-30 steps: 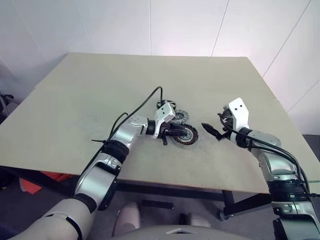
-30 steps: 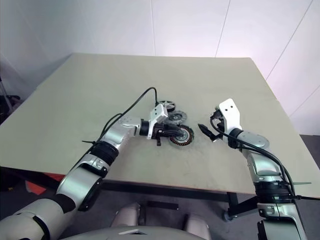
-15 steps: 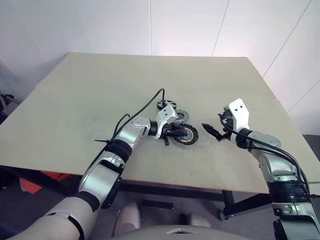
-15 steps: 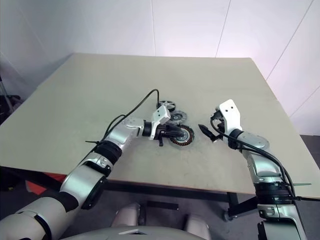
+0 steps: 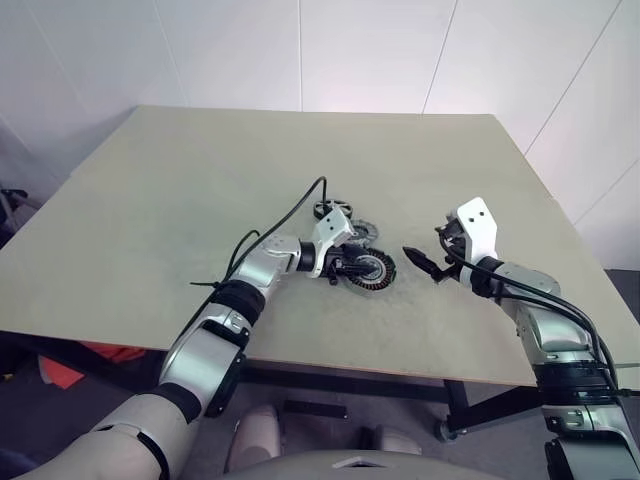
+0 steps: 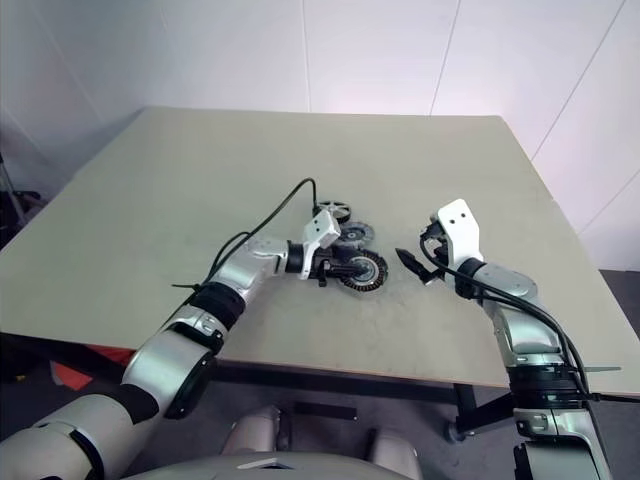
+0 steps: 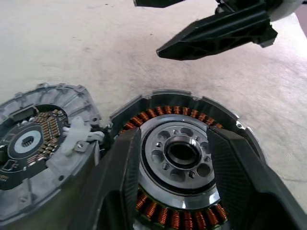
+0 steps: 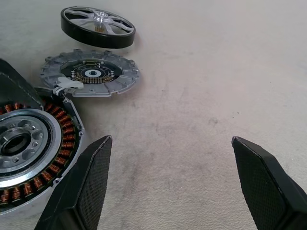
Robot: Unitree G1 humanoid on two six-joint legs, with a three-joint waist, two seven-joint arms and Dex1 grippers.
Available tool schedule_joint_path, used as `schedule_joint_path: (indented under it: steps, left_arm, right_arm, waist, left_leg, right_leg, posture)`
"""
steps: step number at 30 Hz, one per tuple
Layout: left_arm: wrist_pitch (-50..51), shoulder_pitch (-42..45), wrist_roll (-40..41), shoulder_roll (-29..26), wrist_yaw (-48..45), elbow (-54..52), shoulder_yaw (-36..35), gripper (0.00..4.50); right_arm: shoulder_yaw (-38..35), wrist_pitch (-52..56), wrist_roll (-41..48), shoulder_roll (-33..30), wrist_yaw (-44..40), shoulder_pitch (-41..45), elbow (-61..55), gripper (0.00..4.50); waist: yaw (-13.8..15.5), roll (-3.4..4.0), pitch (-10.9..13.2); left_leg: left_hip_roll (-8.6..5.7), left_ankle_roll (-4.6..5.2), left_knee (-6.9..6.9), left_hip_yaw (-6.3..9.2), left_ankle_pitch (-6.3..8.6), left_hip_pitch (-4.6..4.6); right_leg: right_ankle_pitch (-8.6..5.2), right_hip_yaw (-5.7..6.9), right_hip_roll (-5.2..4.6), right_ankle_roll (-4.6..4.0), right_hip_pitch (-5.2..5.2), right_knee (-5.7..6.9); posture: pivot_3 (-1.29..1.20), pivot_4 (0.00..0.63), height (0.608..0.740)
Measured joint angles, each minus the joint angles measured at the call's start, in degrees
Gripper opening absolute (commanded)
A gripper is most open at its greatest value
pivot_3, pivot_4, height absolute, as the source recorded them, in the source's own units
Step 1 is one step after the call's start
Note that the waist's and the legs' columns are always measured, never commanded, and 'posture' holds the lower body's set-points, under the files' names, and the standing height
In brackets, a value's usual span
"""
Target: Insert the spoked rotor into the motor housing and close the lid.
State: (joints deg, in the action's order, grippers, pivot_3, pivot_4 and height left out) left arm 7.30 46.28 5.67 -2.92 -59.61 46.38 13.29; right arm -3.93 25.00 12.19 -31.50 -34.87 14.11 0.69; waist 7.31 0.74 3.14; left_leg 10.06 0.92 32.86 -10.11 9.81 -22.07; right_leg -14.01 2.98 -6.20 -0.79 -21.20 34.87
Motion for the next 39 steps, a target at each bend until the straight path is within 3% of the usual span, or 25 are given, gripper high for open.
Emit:
schedule_joint_path:
  steps: [12, 15, 19, 22, 29, 39]
  left_arm:
    - [8.6, -2.0, 6.8, -4.8, 0.3, -11.6, -7.5, 2.34]
    - [10.4, -3.4, 7.4, -6.6, 2.1, -14.2, -9.2, 2.39]
    - [12.2, -6.8, 7.8, -8.9, 4.2, -17.5, -10.6, 2.39]
    - [13.4, -9.4, 8.1, -9.5, 5.4, -19.4, -10.8, 2.39]
    - [14.8, -11.1, 8.5, -9.6, 7.5, -22.8, -10.7, 2.39]
    - [15.4, -12.3, 8.5, -9.6, 8.7, -23.2, -10.4, 2.39]
  right_arm:
    - [4.0, 0.3, 1.5, 2.2, -3.6, -1.0, -10.8, 4.50]
    - [6.1, 0.9, 1.5, 3.5, -3.9, -0.9, -11.0, 3.91]
    - [8.8, 1.4, 0.9, 4.7, -3.9, -0.9, -9.8, 2.46]
    - [9.2, 1.4, -0.5, 4.4, -3.6, -0.8, -7.4, 2.46]
    - [9.2, 1.0, -0.8, 3.5, -5.4, -0.8, -6.9, 0.11]
    - [9.4, 0.9, -1.6, 2.4, -6.2, -0.8, -7.2, 0.04]
  waist:
    - [-0.1, 0.00, 0.0]
    - [-0.1, 0.00, 0.0]
    - [-0.2, 0.01, 0.0]
    - [0.0, -0.01, 0.0]
    - [-0.2, -0.01, 0.0]
    - [-0.2, -0.01, 0.0]
  left_leg:
    - [0.04, -0.12, -0.01, 0.00, 0.08, 0.00]
    - [0.04, -0.14, 0.00, 0.00, 0.09, 0.01]
    - [0.04, -0.16, -0.02, 0.00, 0.09, -0.01]
    - [0.00, -0.16, -0.01, 0.00, 0.09, -0.04]
    - [0.06, -0.20, -0.03, 0.01, 0.08, 0.00]
    - [0.06, -0.19, -0.02, 0.01, 0.08, 0.00]
  right_leg:
    - [0.00, 0.03, 0.01, 0.00, -0.01, 0.00]
    - [0.00, 0.03, 0.01, 0.00, 0.01, -0.01]
    - [0.00, 0.03, 0.02, 0.00, 0.00, -0.02]
    - [0.00, 0.03, 0.00, 0.00, 0.01, -0.04]
    - [0.00, 0.04, 0.03, 0.00, 0.00, -0.02]
    - [0.00, 0.04, 0.03, 0.00, 0.00, -0.02]
  posture:
    - [0.00, 0.000, 0.740]
    - [0.00, 0.000, 0.740]
    - [0.00, 0.000, 0.740]
    - [0.00, 0.000, 0.740]
    - [0.00, 0.000, 0.740]
    - [0.00, 0.000, 0.740]
